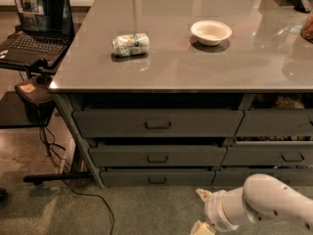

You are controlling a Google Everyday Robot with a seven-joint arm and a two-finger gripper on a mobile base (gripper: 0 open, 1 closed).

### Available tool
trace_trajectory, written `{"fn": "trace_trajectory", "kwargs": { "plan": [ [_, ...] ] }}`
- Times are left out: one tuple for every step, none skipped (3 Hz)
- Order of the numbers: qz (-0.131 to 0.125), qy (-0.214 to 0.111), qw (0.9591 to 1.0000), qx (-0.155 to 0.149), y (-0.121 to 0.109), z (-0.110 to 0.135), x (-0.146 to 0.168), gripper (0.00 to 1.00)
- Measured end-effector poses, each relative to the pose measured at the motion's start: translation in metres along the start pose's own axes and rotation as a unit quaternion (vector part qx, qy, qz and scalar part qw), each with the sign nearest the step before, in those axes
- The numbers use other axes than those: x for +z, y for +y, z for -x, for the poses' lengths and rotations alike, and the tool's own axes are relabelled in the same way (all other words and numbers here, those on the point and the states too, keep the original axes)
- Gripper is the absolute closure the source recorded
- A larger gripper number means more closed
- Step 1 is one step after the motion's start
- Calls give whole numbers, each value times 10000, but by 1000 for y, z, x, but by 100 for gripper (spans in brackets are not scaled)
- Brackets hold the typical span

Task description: Open middle drawer

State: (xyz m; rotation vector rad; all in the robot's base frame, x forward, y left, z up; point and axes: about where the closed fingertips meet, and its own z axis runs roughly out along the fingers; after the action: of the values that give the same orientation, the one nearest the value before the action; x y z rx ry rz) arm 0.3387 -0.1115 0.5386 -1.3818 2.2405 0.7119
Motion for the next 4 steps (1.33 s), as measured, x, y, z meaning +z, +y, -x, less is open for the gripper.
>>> {"fn": "trace_trajectory", "kwargs": {
  "plan": [
    [-726,-245,9957,-516,2,14,1,0],
    [-1066,-451,9913,-619,-10,35,0,0],
    [-1068,-448,9914,-614,-11,34,0,0],
    [-1324,-455,9874,-739,-23,34,10,0]
  ]
}}
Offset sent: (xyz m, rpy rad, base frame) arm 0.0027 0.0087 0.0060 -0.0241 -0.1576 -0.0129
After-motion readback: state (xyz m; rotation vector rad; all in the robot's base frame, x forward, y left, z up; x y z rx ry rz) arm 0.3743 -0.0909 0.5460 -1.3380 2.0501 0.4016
